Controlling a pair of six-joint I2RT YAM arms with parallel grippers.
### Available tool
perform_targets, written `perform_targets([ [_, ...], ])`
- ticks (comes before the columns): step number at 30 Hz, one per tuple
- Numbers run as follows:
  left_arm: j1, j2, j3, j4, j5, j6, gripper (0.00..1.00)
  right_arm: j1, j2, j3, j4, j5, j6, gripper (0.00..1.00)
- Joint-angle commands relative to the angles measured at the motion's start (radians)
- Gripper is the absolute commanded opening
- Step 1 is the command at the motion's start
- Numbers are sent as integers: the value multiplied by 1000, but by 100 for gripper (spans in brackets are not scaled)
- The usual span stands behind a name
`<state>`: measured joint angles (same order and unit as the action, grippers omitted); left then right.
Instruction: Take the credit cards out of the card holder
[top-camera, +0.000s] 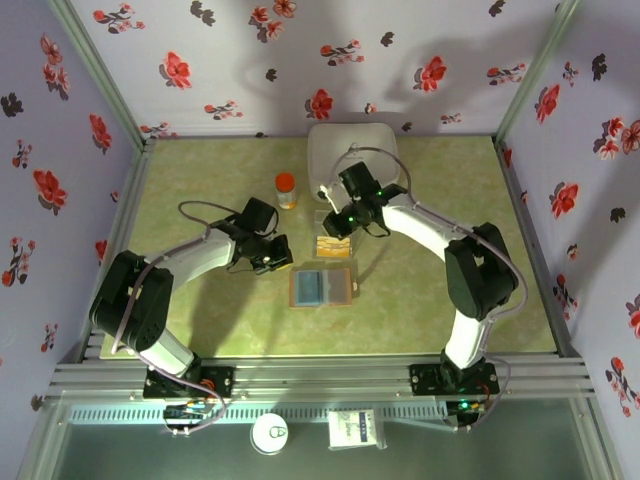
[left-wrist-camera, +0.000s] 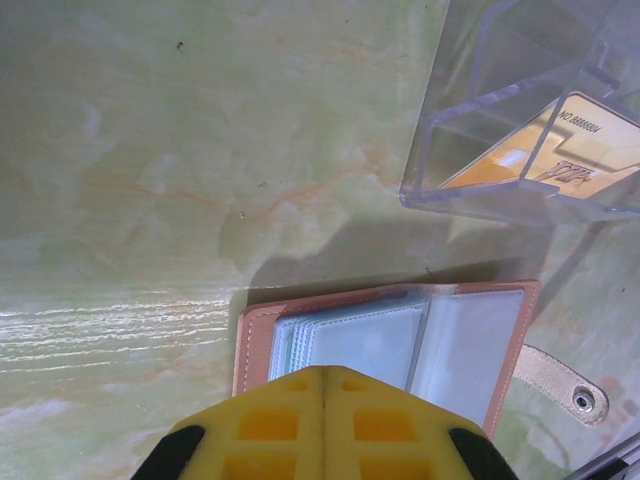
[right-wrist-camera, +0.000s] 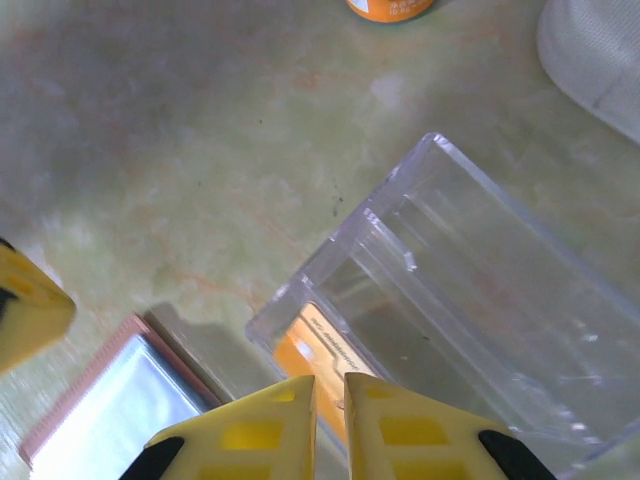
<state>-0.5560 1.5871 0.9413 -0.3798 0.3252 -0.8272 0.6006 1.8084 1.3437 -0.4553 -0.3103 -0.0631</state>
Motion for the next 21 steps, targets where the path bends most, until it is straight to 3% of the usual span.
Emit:
perform_targets([
  [1, 0, 14, -25, -2, 18, 13, 0, 46, -45, -42, 102, 52, 218, 15],
  [13, -22, 5, -86, 22, 22, -10, 0, 163, -87, -230, 304, 152, 632, 13],
  [21, -39, 8, -108, 45, 47, -21, 0, 179, -115, -298, 316, 164, 770, 12],
])
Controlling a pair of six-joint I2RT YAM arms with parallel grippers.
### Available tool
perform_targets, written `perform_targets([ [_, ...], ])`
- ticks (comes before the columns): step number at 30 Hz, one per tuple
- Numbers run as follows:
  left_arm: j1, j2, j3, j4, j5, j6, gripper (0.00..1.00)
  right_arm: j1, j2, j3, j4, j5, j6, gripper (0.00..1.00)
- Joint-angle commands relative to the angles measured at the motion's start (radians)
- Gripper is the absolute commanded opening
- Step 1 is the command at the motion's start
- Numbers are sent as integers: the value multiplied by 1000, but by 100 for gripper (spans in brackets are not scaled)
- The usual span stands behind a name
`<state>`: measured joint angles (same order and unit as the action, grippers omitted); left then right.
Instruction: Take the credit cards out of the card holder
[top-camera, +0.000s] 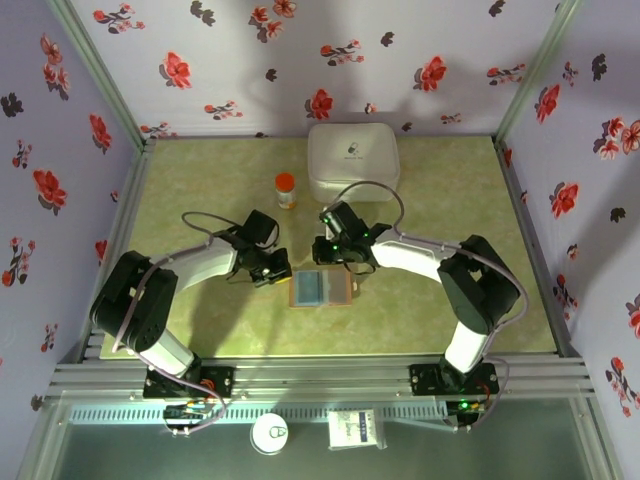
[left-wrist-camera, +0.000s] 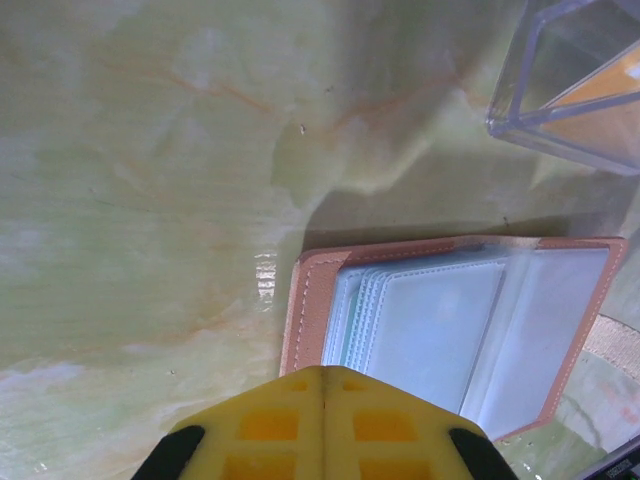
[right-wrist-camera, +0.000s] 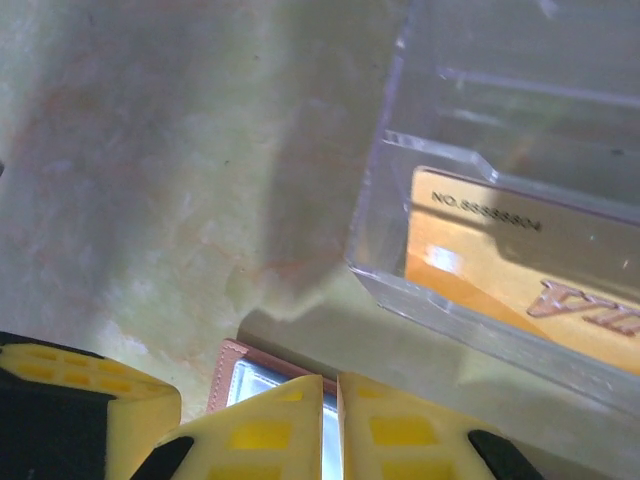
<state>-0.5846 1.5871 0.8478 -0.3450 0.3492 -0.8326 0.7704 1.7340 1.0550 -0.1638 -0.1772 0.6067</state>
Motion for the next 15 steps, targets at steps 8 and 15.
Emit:
perform_targets([
  [8, -22, 22, -28, 25, 24, -19, 0, 13, -8, -17, 6, -58, 190, 15],
  [15, -27, 39, -27, 24, 34, -11, 0, 26, 12, -17, 7, -73, 204, 21],
])
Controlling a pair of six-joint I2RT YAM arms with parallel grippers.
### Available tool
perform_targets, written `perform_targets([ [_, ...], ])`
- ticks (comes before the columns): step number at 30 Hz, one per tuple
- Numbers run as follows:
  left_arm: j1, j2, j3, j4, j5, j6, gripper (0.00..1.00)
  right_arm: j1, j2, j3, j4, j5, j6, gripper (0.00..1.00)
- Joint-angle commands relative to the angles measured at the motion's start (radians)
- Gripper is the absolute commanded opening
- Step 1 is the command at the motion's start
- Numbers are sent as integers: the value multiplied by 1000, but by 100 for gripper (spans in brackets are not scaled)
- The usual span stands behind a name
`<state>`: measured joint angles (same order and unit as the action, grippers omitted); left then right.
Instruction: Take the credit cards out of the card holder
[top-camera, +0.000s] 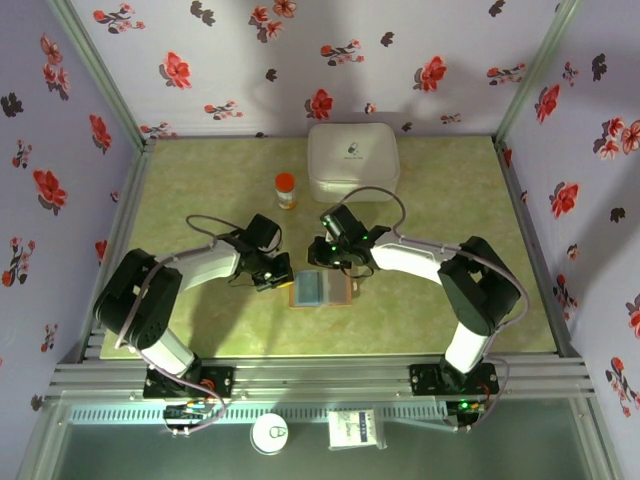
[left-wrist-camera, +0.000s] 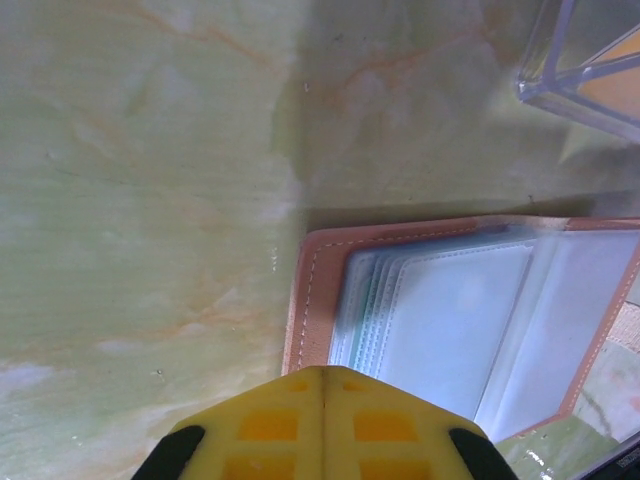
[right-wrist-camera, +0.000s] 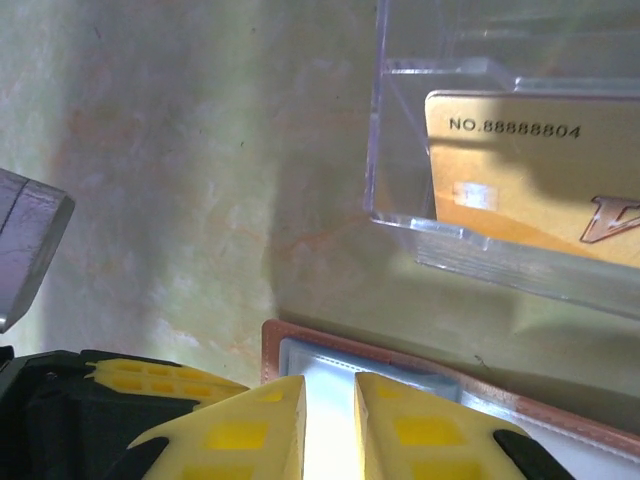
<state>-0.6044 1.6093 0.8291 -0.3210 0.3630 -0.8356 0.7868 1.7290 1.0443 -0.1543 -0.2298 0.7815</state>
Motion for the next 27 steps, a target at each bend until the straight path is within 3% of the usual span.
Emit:
perform_targets([
  [1, -8, 16, -7, -3, 20, -8, 0, 11, 21, -6, -4, -25, 33, 22],
  [27, -8, 46, 20, -40, -3, 6, 0, 70, 13, -66, -30, -65, 97, 32],
])
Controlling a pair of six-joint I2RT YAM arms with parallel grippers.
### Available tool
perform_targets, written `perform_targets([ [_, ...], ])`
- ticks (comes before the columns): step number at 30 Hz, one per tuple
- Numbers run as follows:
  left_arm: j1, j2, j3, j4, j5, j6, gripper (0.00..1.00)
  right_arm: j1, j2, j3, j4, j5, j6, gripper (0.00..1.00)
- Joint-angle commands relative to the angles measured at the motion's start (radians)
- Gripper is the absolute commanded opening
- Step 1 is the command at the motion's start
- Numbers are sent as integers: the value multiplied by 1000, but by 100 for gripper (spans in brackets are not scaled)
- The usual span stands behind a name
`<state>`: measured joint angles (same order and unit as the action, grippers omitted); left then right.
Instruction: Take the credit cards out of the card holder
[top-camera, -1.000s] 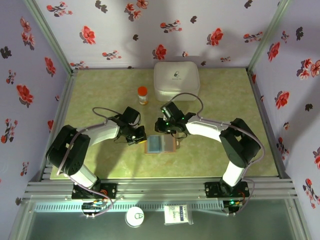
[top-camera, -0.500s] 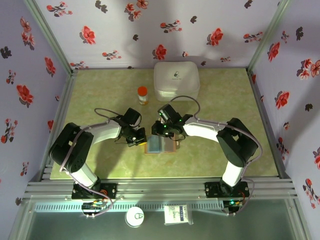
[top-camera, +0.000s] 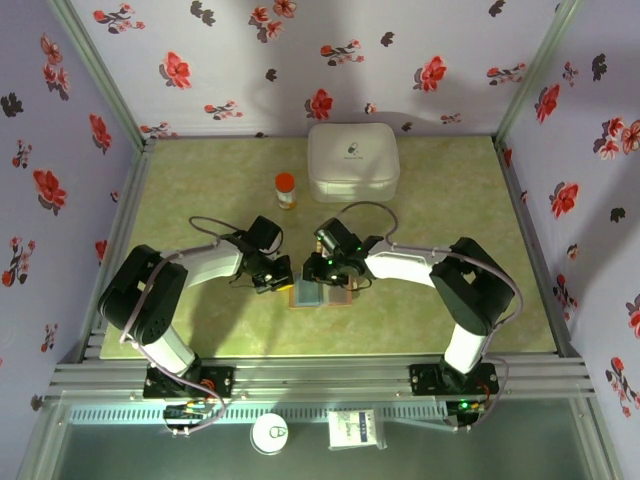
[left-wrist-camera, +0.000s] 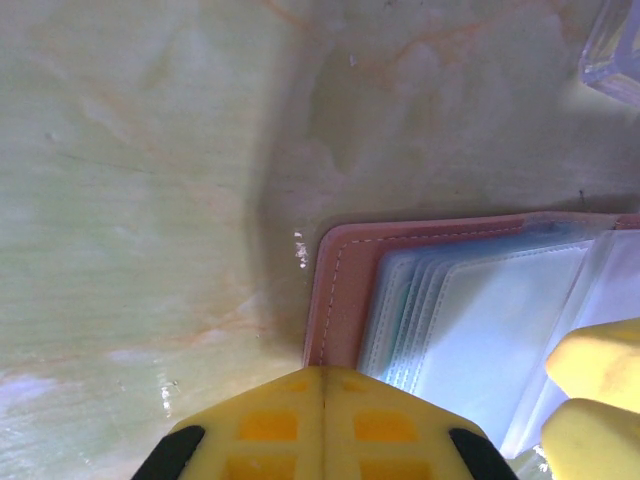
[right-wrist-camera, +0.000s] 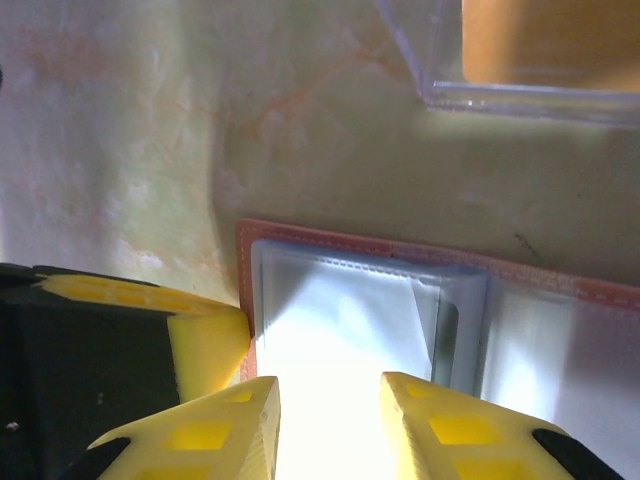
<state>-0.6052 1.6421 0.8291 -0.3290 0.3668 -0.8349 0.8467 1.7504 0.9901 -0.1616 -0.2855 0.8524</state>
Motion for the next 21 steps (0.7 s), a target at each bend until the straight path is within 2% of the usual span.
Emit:
perform_targets([
  [1, -7, 13, 21, -34, -6, 5, 0, 12, -10, -14, -23, -9, 28, 32],
  [21, -6, 16, 31, -46, -9, 13, 0, 17, -12, -15, -87, 23, 19, 31],
])
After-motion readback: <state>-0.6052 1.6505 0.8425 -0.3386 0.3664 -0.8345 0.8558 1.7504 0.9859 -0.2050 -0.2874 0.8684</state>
